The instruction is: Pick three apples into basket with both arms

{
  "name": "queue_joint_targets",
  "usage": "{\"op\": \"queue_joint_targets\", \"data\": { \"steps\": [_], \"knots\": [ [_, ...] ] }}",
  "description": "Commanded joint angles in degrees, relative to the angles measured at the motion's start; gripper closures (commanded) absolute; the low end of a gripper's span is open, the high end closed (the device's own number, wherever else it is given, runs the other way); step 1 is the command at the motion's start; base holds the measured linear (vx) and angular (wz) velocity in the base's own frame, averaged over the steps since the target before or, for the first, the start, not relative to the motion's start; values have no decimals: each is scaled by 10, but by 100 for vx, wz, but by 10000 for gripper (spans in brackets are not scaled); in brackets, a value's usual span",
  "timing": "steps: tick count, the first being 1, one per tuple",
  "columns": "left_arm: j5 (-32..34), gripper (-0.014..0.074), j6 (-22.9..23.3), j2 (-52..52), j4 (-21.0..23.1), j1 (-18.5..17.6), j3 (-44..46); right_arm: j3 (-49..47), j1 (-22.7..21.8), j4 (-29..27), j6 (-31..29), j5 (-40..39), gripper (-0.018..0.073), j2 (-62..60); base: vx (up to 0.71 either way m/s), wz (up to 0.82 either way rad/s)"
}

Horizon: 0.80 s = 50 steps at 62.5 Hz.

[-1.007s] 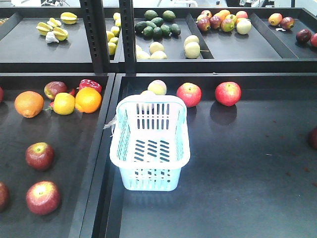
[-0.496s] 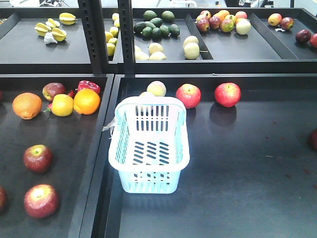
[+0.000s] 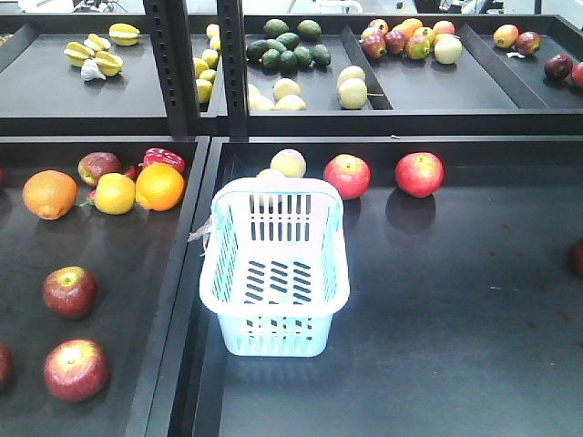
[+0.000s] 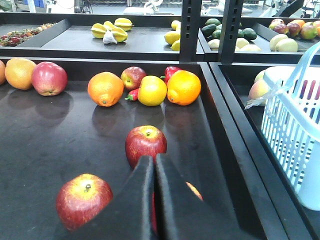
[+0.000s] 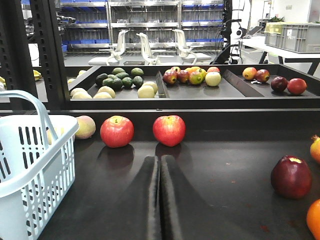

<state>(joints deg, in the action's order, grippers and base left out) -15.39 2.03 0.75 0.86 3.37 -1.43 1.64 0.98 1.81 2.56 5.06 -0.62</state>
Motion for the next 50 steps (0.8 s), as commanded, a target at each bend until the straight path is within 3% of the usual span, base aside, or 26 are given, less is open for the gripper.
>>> {"op": "queue_joint_targets", "data": {
  "steps": [1,50],
  "knots": [
    [40,603,2,7,2,0,-13,8,-4,6,0,-40,561,-6,1,0],
    [40,603,2,7,2,0,-13,8,-4,6,0,-40,561,-6,0,0]
  ]
}}
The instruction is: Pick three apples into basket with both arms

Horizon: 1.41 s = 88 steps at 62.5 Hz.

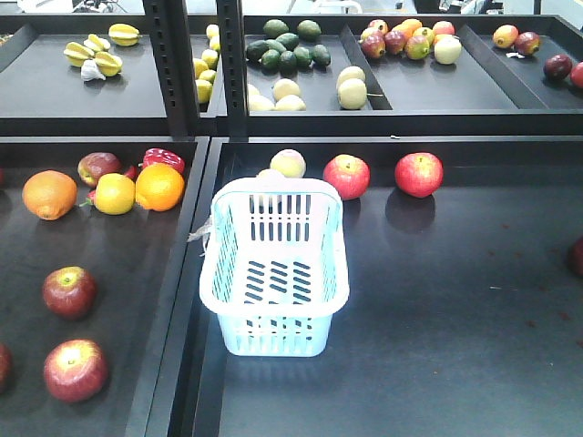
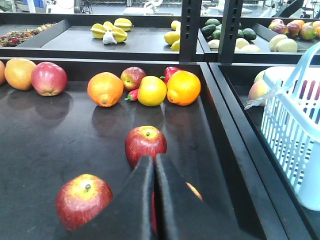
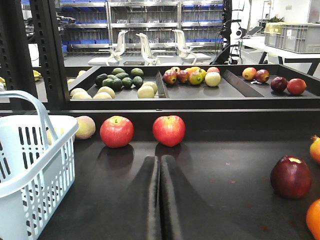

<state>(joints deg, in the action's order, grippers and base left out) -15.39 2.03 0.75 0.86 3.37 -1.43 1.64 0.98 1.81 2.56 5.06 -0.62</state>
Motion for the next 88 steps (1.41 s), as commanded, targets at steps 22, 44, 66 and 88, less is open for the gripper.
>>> {"op": "queue_joint_targets", "data": {
  "steps": [22,44,66,88],
  "knots": [
    [64,603,-28,7,-43,0,-13,8,-4,6,0,-40,561,-6,0,0],
    [195,603,76,7,121,0,-13,8,-4,6,0,-40,561,-6,0,0],
    [353,603,164,7,293,0,-7,8,-4,6,0,-40,561,-6,0,0],
    [405,603,418,7,402,0,-7,8,-4,6,0,-40,561,-6,0,0]
  ]
}}
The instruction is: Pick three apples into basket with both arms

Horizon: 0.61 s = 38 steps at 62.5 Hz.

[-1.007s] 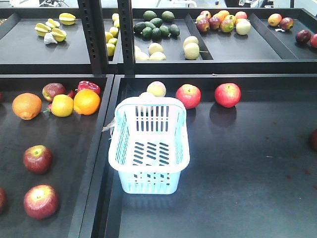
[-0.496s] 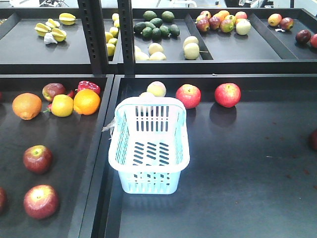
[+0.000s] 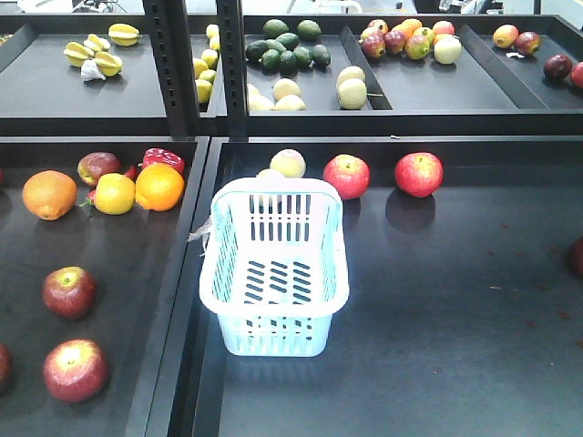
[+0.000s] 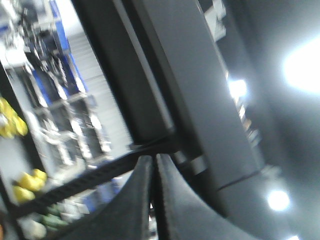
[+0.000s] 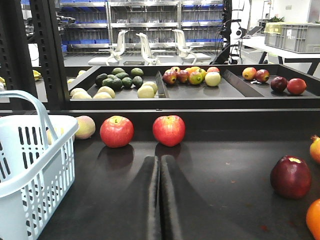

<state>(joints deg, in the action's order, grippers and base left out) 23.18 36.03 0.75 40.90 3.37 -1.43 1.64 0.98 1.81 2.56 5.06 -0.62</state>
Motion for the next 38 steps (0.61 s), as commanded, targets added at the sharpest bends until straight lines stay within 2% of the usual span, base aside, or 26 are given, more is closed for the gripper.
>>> {"op": "queue_joint_targets", "data": {
  "steps": [1,9,16,22,25,34,38],
  "knots": [
    [16,603,88,7,1,0,-7,8,-4,6,0,-40,561,-6,0,0],
    [-12,603,150,7,-9,0,-6,8,-4,6,0,-40,561,-6,0,0],
    [-52,603,231,7,-92,-1,15,8,-4,6,0,-40,561,-6,0,0],
    [-88,603,288,7,-230,-1,64,8,-4,6,0,-40,561,-6,0,0],
    [-91,603,316,7,-314,-1,95,8,-4,6,0,-40,561,-6,0,0],
    [-69,603,415,-11,-558,-1,181,8,-4,6,0,-40,561,-6,0,0],
    [-42,603,477,-35,-658,-1,210,8,-4,6,0,-40,561,-6,0,0]
  ]
}}
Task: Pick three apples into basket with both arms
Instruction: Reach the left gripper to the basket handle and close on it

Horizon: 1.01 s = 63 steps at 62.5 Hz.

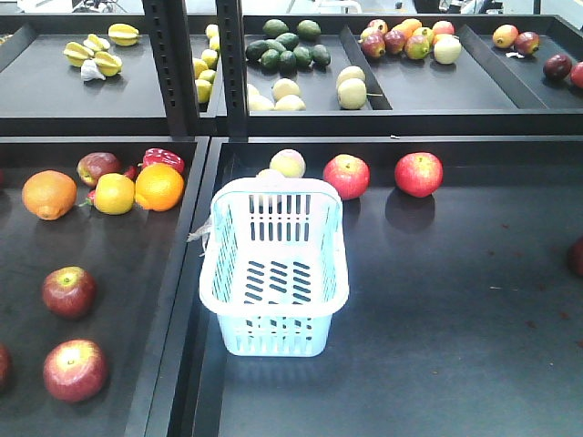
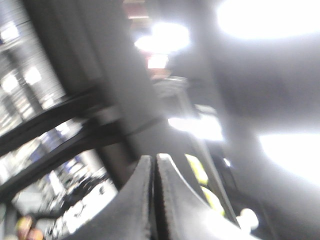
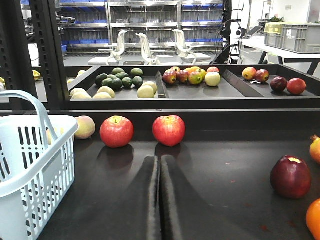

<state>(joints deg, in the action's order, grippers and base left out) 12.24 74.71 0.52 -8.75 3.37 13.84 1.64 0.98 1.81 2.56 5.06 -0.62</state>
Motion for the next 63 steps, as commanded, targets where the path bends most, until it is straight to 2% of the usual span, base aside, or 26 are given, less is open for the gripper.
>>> {"op": "queue_joint_targets", "data": {
  "steps": [1,9,10,15,17,20,26,34,38,47,56,63],
  "knots": [
    [75,603,106,-40,-200,-1,68,8,-4,6,0,-40,561,-6,0,0],
    [166,603,262,-127,-426,-1,124,8,-4,6,0,-40,561,-6,0,0],
    [177,603,279,-139,-465,-1,134,8,-4,6,0,-40,561,-6,0,0],
    [240,603,369,-206,-585,-1,172,8,-4,6,0,-40,561,-6,0,0],
    [261,603,393,-231,-639,-1,192,8,-4,6,0,-40,561,-6,0,0],
    [287,603,421,-275,-693,-1,217,8,-4,6,0,-40,561,-6,0,0],
    [339,598,428,-350,-793,-1,277,8,-4,6,0,-40,561,-6,0,0],
    [386,560,406,-440,-868,-1,349,8,-4,6,0,-40,561,-6,0,0],
    [395,522,396,-480,-891,-1,386,8,-4,6,0,-40,561,-6,0,0],
    [411,339,389,-575,-928,-1,470,8,-4,6,0,-40,561,-6,0,0],
    [434,125,373,-663,-928,-1,533,8,-4,6,0,-40,561,-6,0,0],
    [451,16,345,-736,-928,-1,581,8,-4,6,0,-40,561,-6,0,0]
  ]
}}
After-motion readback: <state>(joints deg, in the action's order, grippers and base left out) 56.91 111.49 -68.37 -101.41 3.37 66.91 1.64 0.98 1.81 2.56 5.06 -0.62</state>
